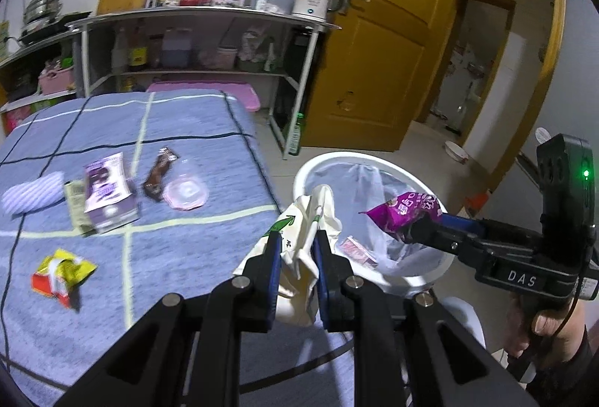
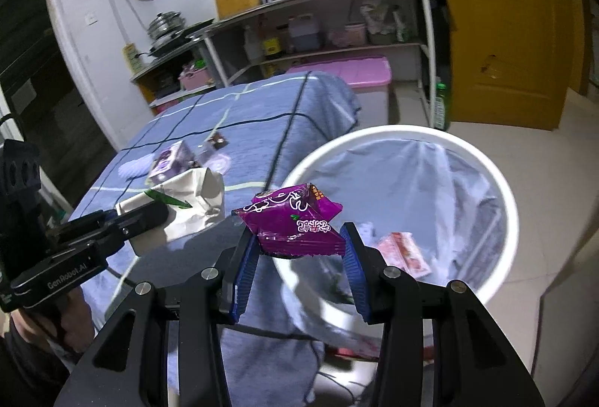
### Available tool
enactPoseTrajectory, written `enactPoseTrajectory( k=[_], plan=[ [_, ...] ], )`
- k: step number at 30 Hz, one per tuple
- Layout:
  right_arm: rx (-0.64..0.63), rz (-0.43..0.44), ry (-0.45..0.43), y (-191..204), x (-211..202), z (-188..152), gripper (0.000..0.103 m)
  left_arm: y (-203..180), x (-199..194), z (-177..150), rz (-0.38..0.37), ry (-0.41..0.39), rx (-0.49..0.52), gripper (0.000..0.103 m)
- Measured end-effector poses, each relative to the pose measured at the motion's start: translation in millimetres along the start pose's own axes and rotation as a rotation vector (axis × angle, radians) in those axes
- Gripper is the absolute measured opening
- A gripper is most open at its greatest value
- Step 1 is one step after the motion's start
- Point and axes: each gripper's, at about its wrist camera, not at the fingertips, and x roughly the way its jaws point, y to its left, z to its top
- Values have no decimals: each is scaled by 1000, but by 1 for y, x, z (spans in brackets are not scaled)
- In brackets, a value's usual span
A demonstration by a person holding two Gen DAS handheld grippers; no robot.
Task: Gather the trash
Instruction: 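Carry the purple wrapper and paper bag over the bin and open both grippers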
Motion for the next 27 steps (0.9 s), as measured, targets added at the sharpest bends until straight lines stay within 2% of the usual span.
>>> enactPoseTrajectory(
  k=[14, 27],
  plan=[
    [72, -68, 21, -46, -5, -10, 45, -39, 45, 14, -75, 50, 57, 18],
    [97, -107, 61, -67, 5, -14, 47, -55, 71, 11, -98, 102, 82, 20]
  ],
)
